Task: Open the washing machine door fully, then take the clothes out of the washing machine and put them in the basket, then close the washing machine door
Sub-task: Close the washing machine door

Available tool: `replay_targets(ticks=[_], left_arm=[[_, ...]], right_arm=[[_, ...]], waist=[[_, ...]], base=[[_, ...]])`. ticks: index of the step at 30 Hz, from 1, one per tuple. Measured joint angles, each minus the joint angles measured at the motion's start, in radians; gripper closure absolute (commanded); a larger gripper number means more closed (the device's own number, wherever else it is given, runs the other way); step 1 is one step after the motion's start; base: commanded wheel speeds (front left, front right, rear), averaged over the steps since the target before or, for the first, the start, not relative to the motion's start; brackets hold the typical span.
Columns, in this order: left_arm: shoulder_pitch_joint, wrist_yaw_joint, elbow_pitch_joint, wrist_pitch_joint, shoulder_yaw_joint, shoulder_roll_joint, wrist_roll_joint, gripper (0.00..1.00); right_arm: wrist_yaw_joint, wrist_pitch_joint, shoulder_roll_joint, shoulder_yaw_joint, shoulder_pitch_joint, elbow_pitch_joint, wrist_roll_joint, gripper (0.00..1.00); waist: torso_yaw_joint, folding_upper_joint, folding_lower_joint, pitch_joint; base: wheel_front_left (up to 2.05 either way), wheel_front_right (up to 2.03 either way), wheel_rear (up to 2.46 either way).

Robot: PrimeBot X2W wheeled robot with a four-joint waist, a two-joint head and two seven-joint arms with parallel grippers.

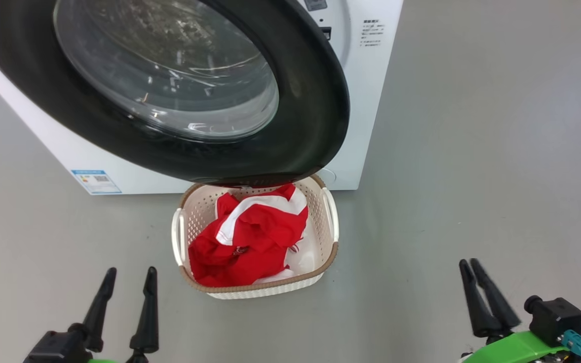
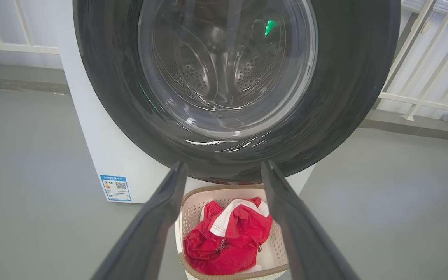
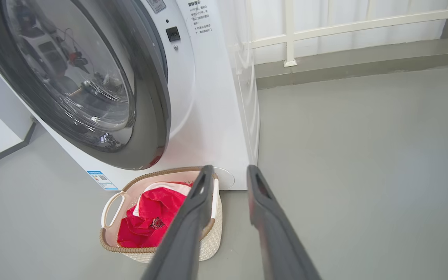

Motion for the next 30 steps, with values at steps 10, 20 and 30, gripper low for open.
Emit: replay_targets(ticks=[10,20,30], left_arm=[[-0.018,0.000,0.010,0.000,-0.033,-0.008,-0.014,0.00],[-0.063,0.000,0.011,0.000,-0.101,-0.012,-0.068,0.00],[-0.111,0.000,0.004,0.000,-0.166,-0.015,-0.129,0.00]], right_arm=[[0.000,0.000,-0.021,0.063,-0.102,0.000,0.000,1.00],[0.000,0.000,-0.066,0.123,-0.283,0.007,0.007,1.00],[0.000,0.000,-0.086,0.141,-0.417,0.034,0.010,1.00]], waist=[[0.044,0.0000,0.0000,0.033],[0.120,0.0000,0.0000,0.093],[0.207,0.0000,0.0000,0.165]], base=[[0.00,0.00,0.00],[0.00,0.00,0.00],[0.00,0.00,0.00]])
